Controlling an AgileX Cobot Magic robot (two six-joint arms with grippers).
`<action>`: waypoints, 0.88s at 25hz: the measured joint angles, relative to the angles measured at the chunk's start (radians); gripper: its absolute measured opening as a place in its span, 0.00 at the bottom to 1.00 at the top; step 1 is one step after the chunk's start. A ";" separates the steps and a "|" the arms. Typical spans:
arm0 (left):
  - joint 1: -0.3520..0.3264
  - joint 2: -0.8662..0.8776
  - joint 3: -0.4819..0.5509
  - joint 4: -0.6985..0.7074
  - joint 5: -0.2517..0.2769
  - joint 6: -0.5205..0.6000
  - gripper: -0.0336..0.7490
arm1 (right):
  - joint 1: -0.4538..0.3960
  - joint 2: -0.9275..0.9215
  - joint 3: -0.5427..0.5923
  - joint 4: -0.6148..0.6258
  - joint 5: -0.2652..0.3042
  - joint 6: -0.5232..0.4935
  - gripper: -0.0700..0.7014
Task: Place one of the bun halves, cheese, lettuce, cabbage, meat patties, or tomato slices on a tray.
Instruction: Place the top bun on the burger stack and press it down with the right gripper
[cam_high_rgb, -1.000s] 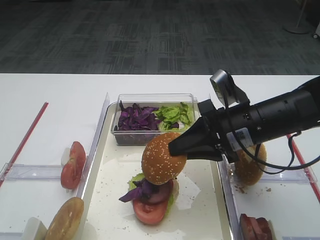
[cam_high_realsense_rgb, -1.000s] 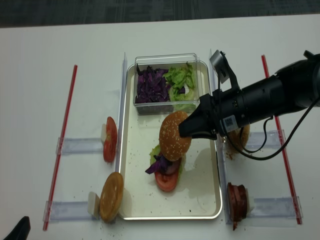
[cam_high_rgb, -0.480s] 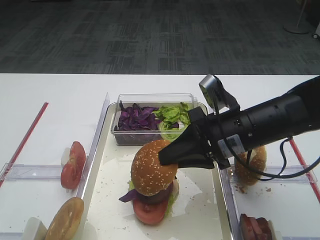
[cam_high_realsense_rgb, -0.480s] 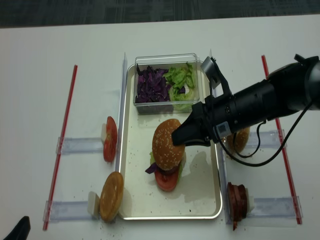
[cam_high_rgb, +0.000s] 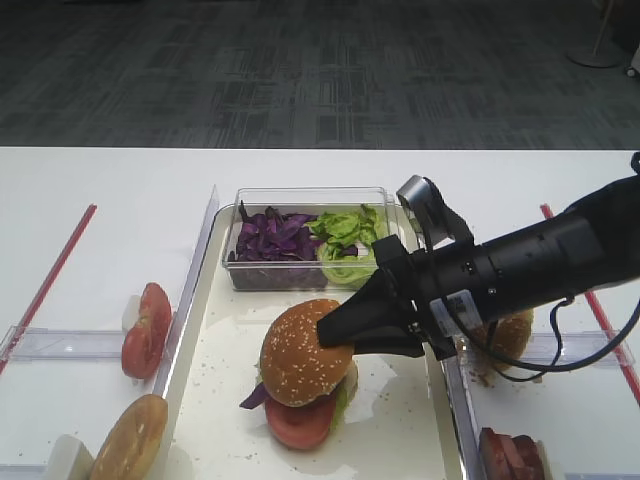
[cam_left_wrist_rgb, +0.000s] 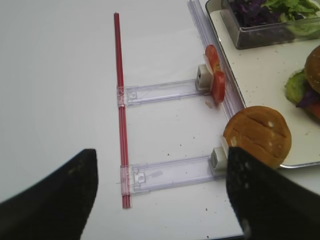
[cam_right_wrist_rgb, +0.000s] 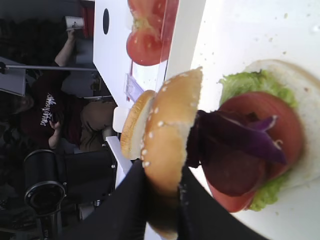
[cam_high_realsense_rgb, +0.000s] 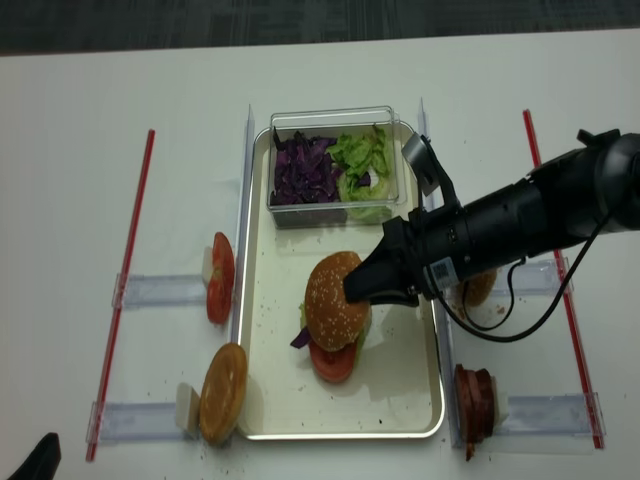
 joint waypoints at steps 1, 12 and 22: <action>0.000 0.000 0.000 0.007 0.000 0.000 0.67 | 0.000 0.007 0.000 0.005 0.000 -0.004 0.31; 0.000 0.000 0.000 0.007 0.000 0.000 0.67 | 0.000 0.036 0.000 0.030 0.000 -0.012 0.31; 0.000 0.000 0.000 0.000 0.000 0.000 0.67 | 0.000 0.036 0.000 0.031 0.000 -0.012 0.31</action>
